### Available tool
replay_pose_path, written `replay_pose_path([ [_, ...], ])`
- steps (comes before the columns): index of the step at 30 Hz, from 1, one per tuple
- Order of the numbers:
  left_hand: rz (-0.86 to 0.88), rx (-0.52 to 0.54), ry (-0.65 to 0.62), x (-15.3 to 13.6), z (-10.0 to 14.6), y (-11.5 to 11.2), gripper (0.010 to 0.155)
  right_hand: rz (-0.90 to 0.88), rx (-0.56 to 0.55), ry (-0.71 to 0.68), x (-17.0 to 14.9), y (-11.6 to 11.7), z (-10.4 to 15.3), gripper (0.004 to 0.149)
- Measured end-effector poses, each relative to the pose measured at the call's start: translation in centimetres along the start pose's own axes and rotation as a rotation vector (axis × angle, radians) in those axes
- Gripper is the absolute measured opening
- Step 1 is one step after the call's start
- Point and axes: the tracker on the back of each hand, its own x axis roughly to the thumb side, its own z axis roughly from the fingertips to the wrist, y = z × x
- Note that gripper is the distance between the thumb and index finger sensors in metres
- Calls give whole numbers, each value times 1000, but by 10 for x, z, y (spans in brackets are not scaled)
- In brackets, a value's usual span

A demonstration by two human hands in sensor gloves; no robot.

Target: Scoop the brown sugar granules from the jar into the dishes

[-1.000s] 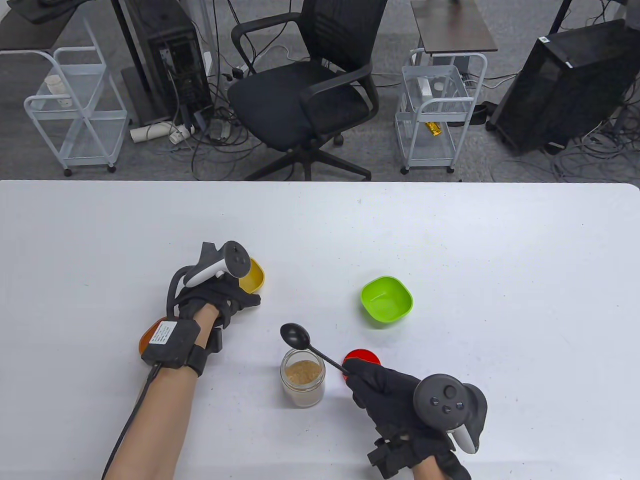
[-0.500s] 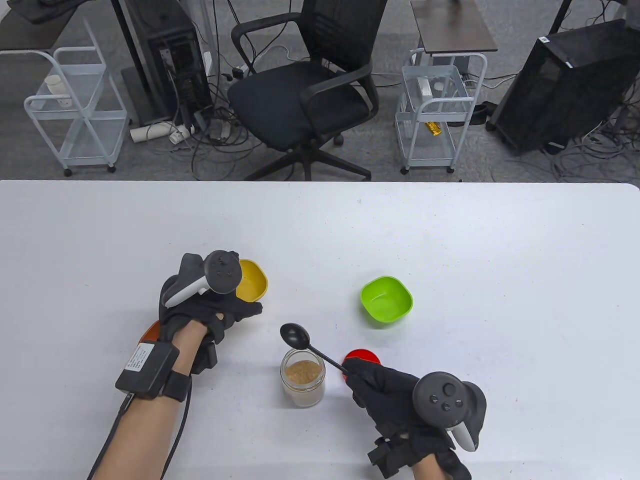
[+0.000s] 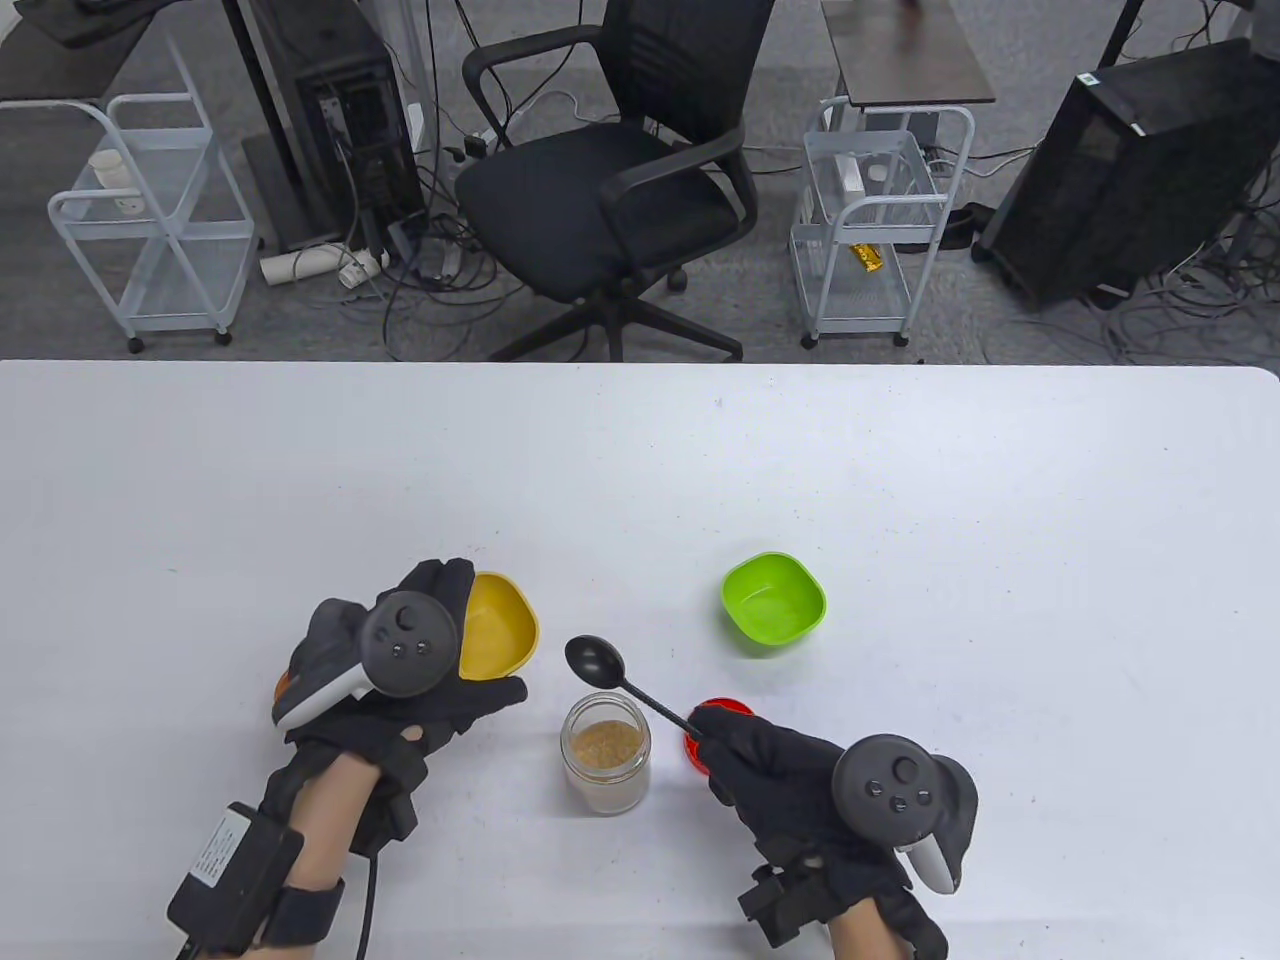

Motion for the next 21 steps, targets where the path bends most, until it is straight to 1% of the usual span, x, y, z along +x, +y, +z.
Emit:
replay_pose_path([
  [5, 50, -4, -3, -1, 18, -16, 113, 32, -12, -12, 3, 1, 0, 38],
  [7, 76, 5, -11, -2, 21, -24, 112, 41, -7, -7, 3, 2, 0, 38],
  [10, 67, -1, -12, -3, 21, -34, 112, 69, -4, -3, 4, 3, -1, 38],
  [14, 64, 4, 0, -6, 23, -39, 112, 92, -14, 6, 9, 1, 0, 38],
  [17, 66, -5, -6, -7, 26, -45, 112, 149, -16, -5, 19, 0, 1, 38],
  [21, 99, 12, -17, -6, 30, -48, 111, 258, 32, -26, 36, -4, -4, 38],
])
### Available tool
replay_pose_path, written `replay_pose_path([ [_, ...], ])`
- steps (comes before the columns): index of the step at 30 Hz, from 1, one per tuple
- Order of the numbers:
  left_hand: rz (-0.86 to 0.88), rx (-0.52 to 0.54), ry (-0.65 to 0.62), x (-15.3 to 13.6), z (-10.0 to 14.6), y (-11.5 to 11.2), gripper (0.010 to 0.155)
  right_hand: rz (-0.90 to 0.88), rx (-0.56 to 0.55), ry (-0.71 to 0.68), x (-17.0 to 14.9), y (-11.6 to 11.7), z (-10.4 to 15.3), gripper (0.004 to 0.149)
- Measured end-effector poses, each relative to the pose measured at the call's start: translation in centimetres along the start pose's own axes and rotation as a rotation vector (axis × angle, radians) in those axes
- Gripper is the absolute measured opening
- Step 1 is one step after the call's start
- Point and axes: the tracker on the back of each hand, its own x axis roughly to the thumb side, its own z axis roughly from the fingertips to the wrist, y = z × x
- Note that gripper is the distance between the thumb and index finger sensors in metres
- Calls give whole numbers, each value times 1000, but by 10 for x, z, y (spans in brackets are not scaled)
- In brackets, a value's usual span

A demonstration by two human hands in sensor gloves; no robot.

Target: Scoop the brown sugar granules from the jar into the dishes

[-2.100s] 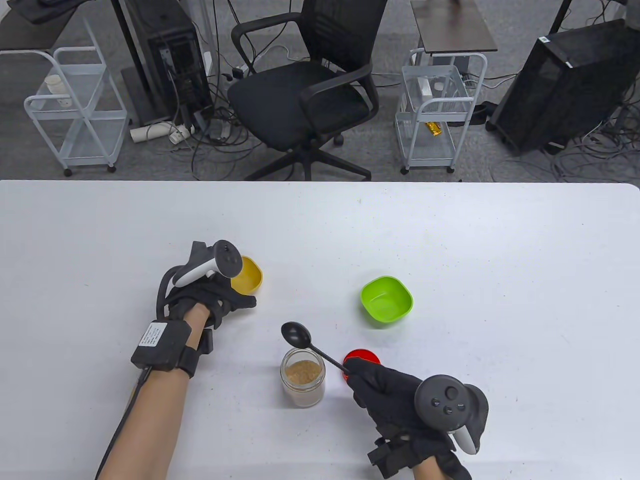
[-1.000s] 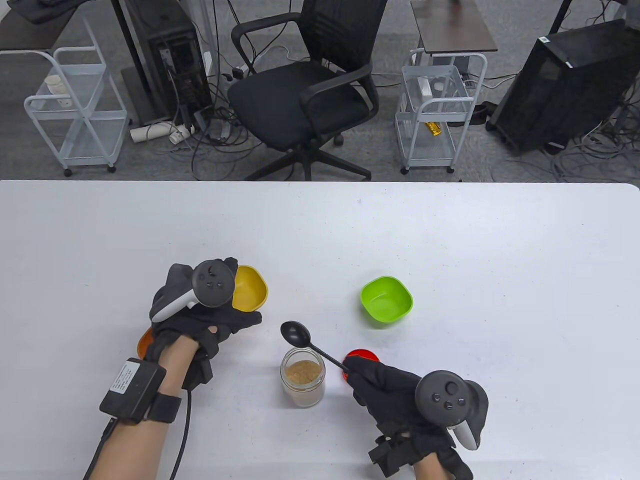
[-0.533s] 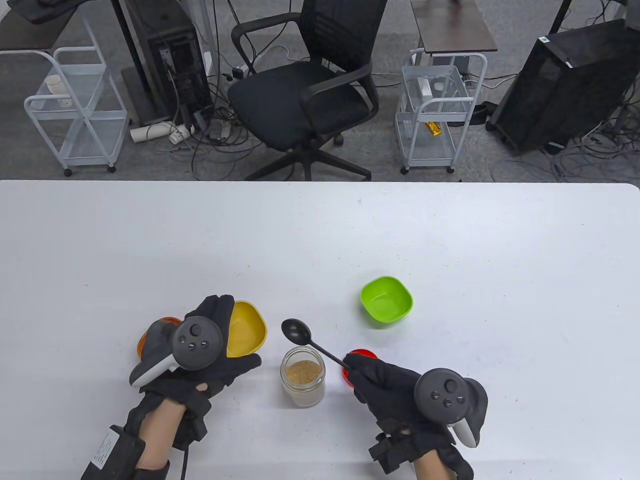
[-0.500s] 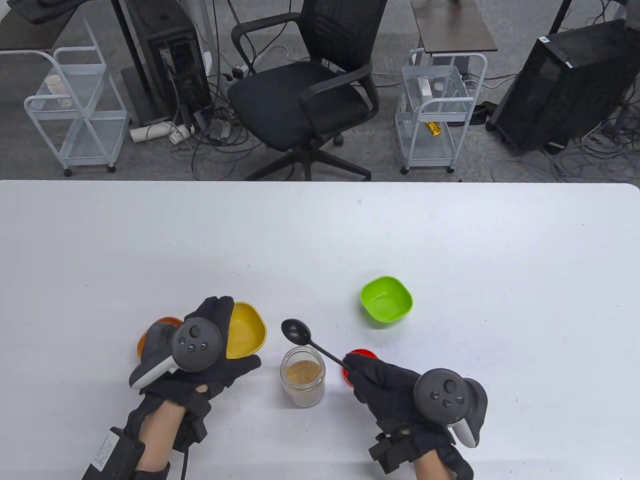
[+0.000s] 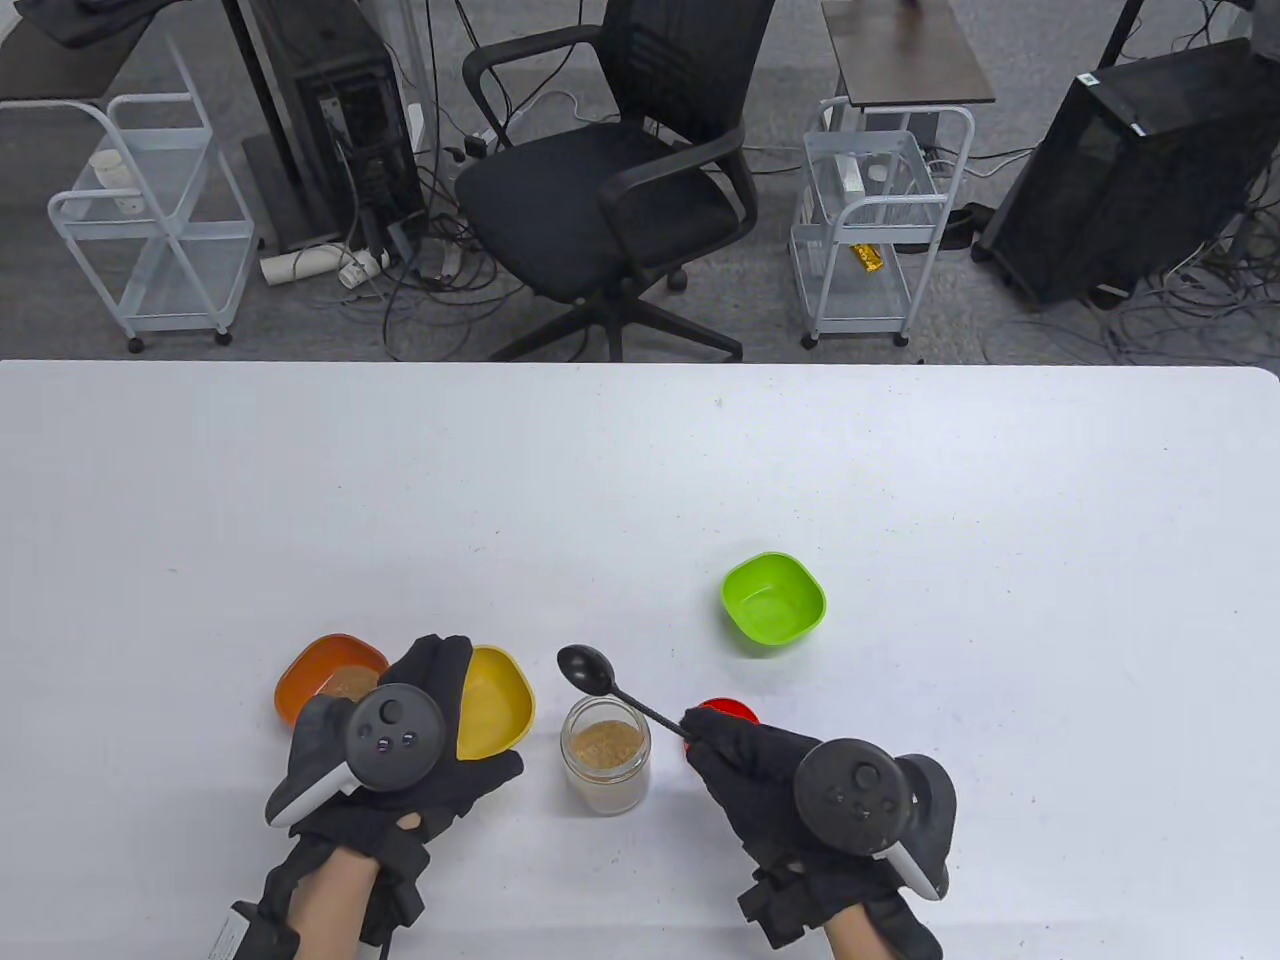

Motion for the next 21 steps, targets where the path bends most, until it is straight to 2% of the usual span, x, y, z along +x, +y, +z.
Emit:
replay_pose_path([
  [12, -40, -25, 31, -1, -1, -11, 112, 356, 169, -81, 48, -56, -27, 37],
  [21, -62, -37, 44, -1, 0, -14, 112, 509, 340, -90, 63, -55, -43, 37],
])
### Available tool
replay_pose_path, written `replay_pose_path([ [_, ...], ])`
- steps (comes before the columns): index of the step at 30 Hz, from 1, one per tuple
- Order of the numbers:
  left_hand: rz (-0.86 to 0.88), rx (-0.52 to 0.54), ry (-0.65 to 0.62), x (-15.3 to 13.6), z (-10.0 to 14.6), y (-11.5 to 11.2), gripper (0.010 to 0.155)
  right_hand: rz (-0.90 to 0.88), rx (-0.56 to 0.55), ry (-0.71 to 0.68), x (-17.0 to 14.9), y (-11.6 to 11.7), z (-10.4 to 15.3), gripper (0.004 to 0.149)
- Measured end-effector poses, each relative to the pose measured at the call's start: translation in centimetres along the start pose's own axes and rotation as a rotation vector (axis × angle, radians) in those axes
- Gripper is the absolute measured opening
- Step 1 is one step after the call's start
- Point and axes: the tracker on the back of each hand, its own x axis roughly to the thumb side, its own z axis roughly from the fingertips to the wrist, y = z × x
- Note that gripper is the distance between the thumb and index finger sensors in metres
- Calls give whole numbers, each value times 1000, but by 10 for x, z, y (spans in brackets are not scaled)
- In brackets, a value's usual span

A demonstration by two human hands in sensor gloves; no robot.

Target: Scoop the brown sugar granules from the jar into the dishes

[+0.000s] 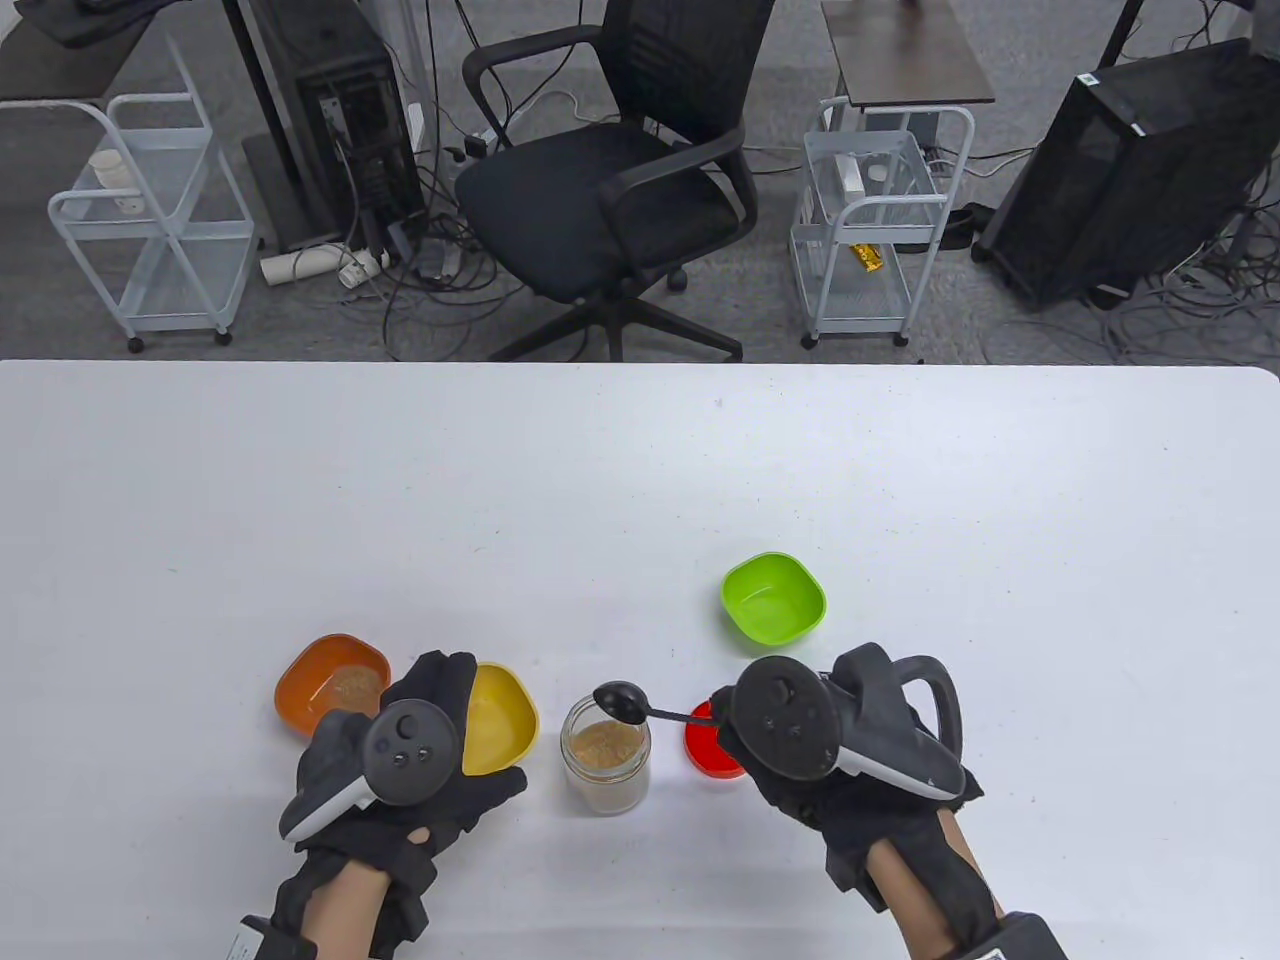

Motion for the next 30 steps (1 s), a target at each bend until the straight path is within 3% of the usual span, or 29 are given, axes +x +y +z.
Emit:
replay_pose_path([
  [9, -19, -16, 11, 1, 2, 0, 113, 161, 112, -32, 29, 15, -28, 37],
  [21, -42, -23, 29, 1, 4, -1, 113, 496, 174, -66, 84, 30, -47, 37],
  [24, -45, -25, 31, 1, 4, -1, 113, 465, 231, -70, 87, 32, -53, 37],
  [30, -48, -32, 32, 1, 4, -2, 113, 225, 385, -42, 67, 32, -71, 37],
])
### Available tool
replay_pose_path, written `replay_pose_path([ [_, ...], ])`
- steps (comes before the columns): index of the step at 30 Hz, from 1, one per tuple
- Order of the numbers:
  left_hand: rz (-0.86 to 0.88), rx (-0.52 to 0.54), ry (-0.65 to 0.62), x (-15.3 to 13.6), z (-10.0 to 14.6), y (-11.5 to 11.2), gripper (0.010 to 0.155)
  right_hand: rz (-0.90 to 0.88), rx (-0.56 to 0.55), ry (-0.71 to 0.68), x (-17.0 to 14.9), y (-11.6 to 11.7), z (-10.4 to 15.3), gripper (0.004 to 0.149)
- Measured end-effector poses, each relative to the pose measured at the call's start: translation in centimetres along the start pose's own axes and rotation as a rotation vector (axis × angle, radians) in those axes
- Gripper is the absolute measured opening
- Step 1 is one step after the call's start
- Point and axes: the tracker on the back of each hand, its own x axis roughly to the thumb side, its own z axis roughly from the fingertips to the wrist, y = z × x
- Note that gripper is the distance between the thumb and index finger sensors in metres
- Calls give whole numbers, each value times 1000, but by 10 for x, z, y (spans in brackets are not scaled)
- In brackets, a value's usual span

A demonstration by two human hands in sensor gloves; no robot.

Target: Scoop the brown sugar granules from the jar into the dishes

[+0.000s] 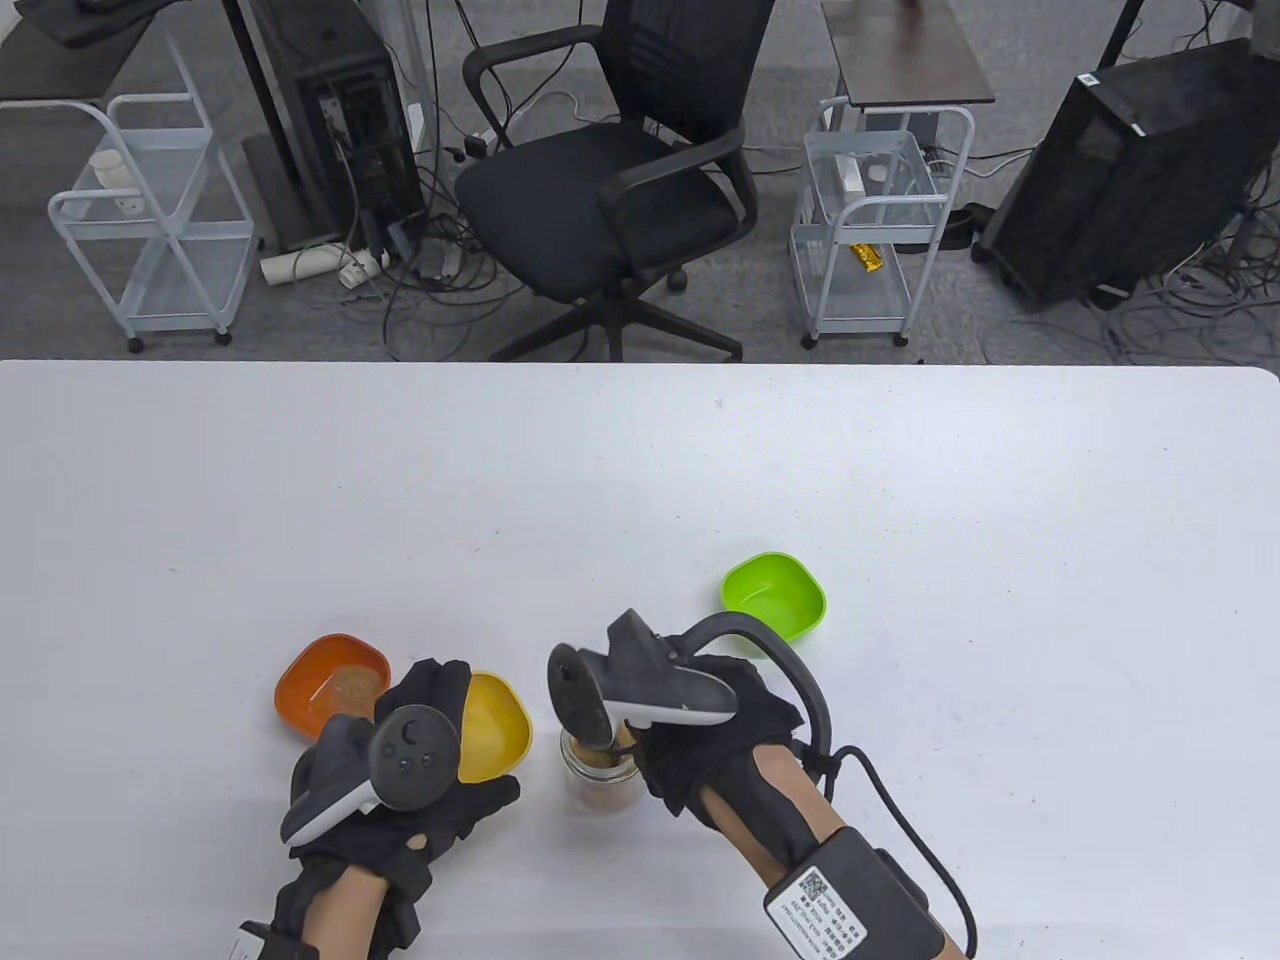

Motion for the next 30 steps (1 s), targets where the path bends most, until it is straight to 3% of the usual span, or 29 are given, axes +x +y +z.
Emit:
replay_pose_path([
  [5, 6, 1, 0, -1, 1, 0, 113, -260, 87, -38, -31, 9, -12, 38],
  [14, 11, -3, 1, -2, 1, 0, 113, -544, 134, -83, -69, 26, -14, 39],
  [30, 24, -3, -22, -4, 1, -1, 113, -705, 88, -92, -101, 35, 4, 39],
])
